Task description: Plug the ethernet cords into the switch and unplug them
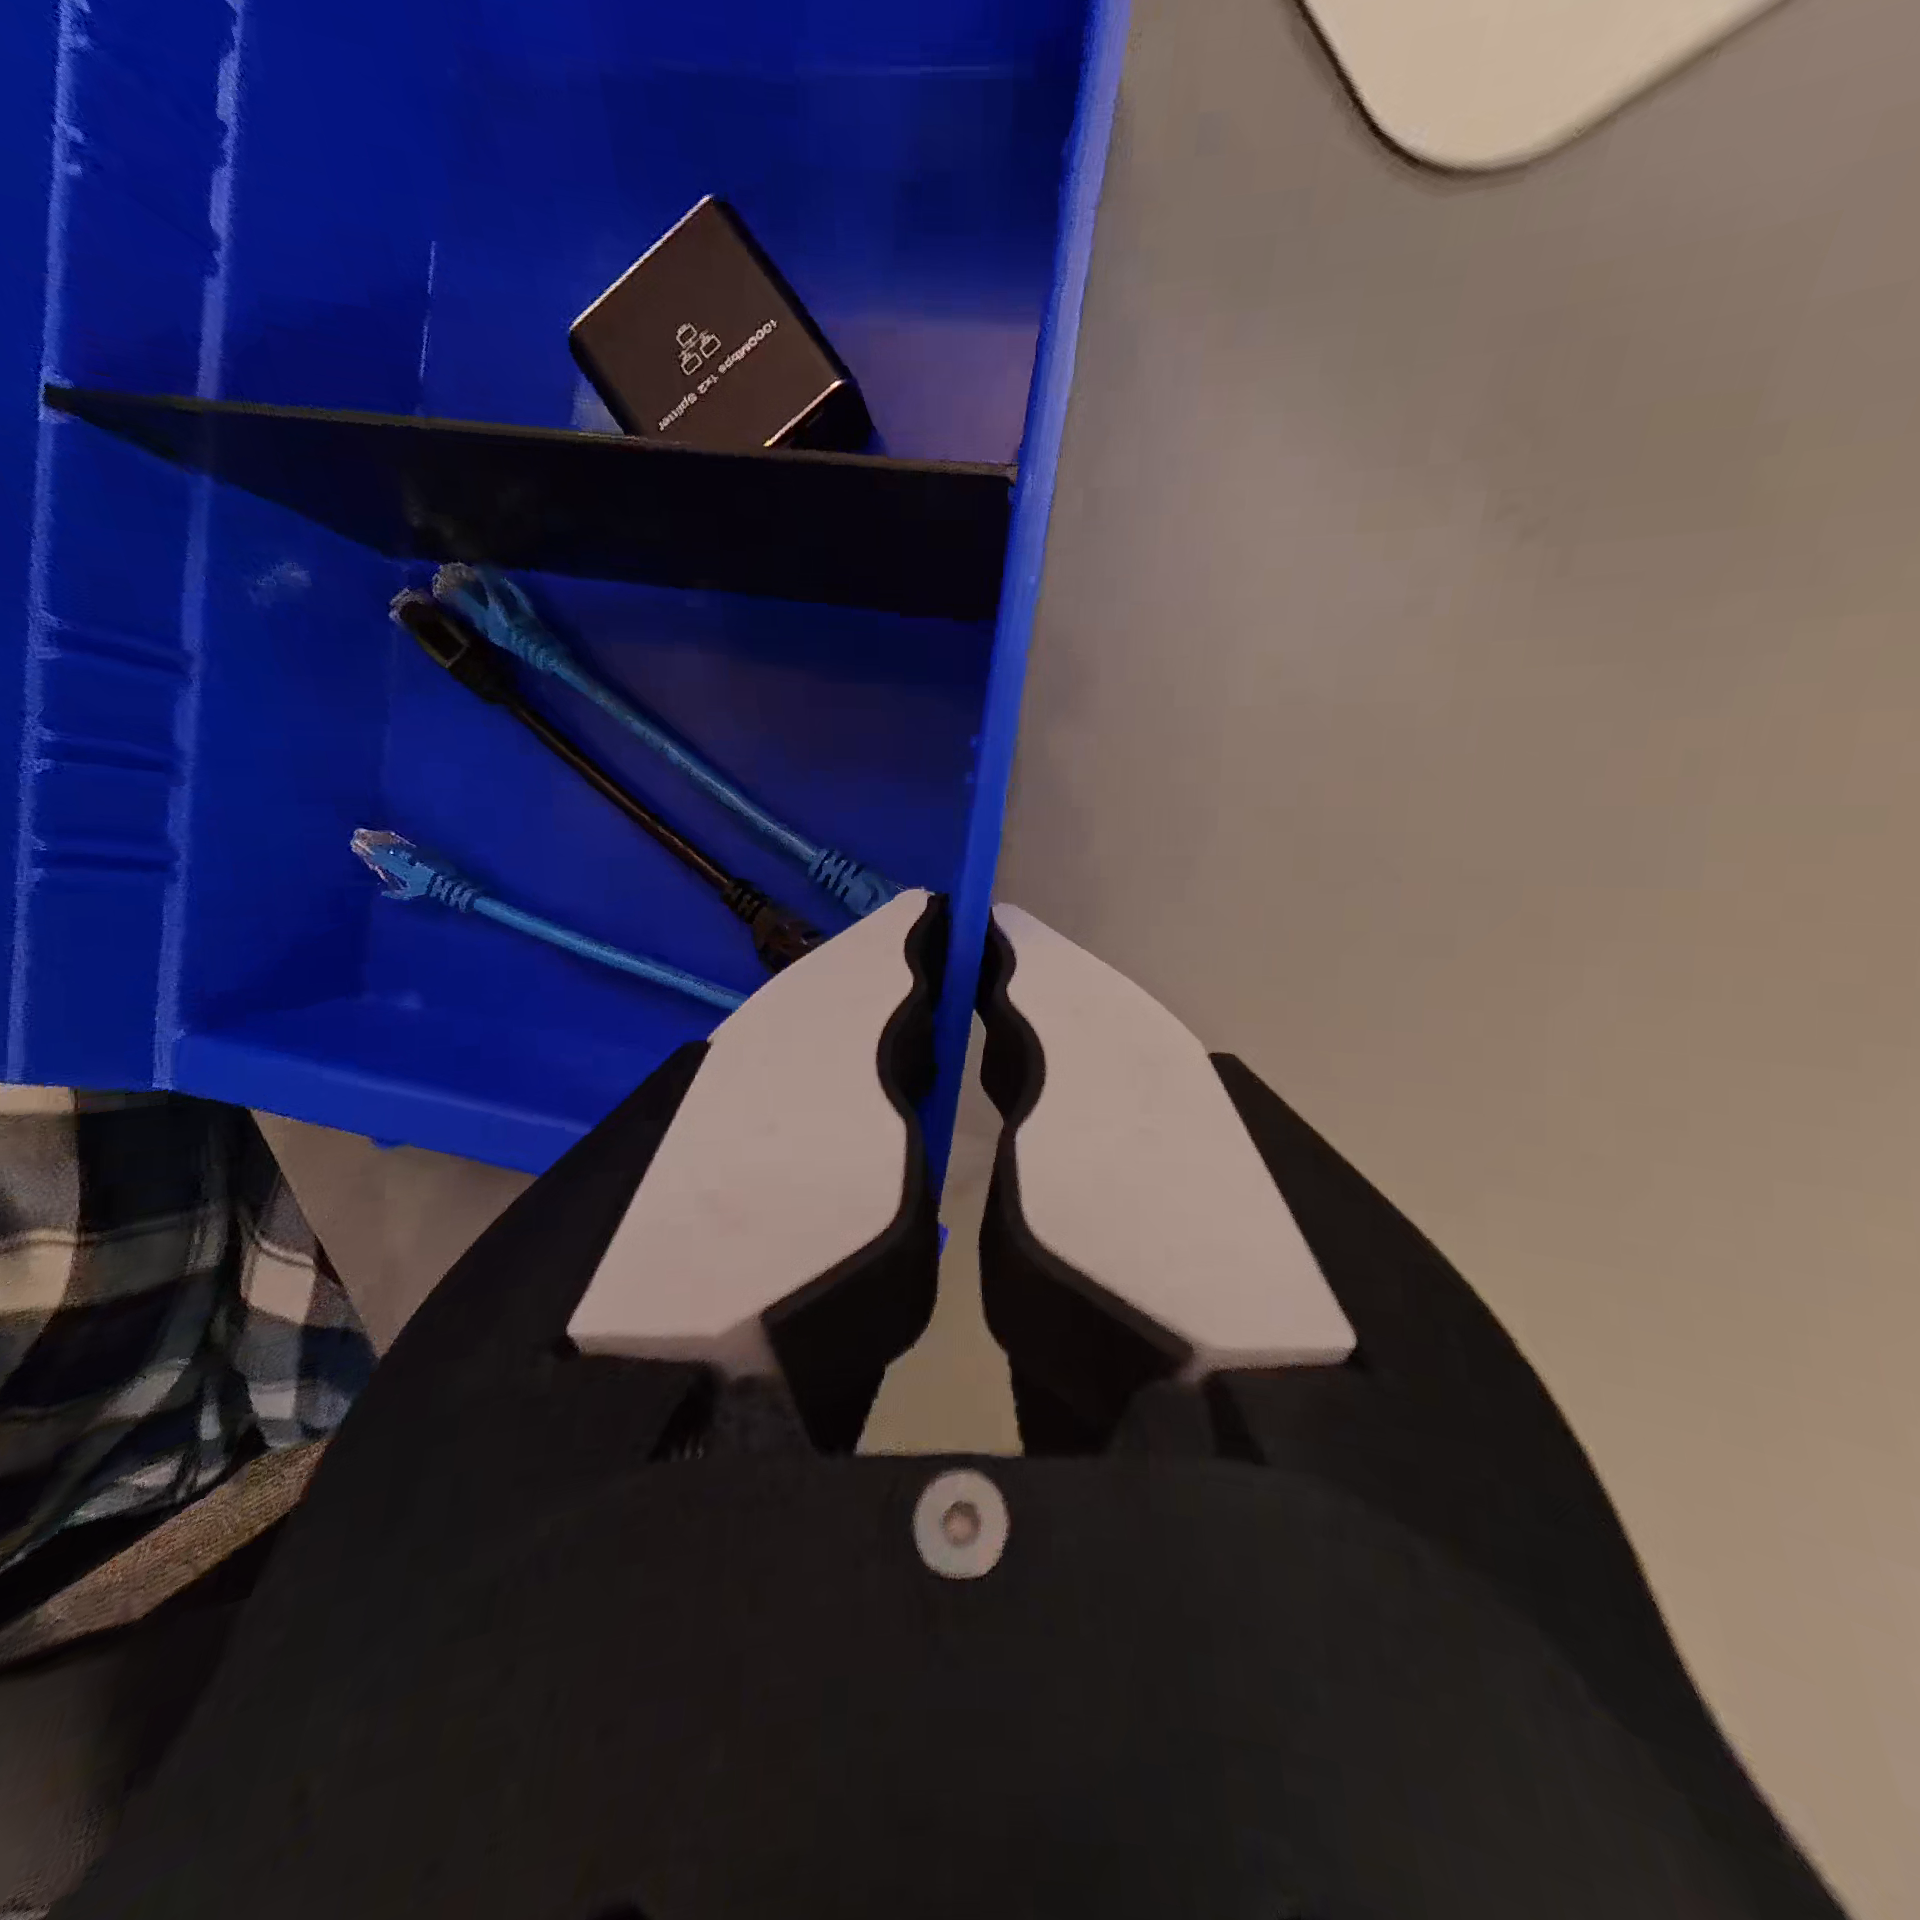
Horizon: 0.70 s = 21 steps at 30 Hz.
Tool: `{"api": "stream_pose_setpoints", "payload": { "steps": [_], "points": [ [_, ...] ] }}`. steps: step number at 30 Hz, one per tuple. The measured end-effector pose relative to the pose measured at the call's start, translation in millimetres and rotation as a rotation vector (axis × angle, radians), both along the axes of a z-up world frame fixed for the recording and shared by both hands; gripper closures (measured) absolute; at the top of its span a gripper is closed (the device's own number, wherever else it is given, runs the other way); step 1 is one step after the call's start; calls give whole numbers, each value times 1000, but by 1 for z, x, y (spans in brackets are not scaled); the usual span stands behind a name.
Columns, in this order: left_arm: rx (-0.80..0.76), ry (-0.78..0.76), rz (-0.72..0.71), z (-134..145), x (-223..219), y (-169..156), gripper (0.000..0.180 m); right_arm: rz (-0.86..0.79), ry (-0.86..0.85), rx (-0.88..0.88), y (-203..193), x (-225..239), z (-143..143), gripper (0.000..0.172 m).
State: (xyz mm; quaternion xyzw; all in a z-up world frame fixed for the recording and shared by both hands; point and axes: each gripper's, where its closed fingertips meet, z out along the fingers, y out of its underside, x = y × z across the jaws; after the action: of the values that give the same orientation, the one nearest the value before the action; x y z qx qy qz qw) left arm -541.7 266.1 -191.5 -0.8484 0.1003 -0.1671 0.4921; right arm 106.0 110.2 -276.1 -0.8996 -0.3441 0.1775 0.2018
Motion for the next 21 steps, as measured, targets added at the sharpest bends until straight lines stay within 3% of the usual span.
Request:
{"api": "stream_pose_setpoints", "payload": {
  "steps": [7, 10, 12, 15, 18, 21],
  "points": [
    [2, -40, 44, -15, -26, -18, 172, 78, 57, 73, 39, -82, 0, 166],
    [13, -36, 49, -14, -32, -25, 171, 155, 94, 205, 40, -89, 20, 113],
    [25, -36, 50, -12, -35, -29, 171, 275, 112, 349, 25, -85, 43, 108],
    [44, -55, 59, -8, -38, -35, 171, 643, 121, 570, -33, -92, 62, 119],
    [66, -88, 72, -5, -39, -39, 170, 800, 23, 479, -67, -93, 29, 117],
    [74, -116, 77, -4, -37, -40, 170, 882, -22, 466, -75, -102, -5, 122]
  ]
}}
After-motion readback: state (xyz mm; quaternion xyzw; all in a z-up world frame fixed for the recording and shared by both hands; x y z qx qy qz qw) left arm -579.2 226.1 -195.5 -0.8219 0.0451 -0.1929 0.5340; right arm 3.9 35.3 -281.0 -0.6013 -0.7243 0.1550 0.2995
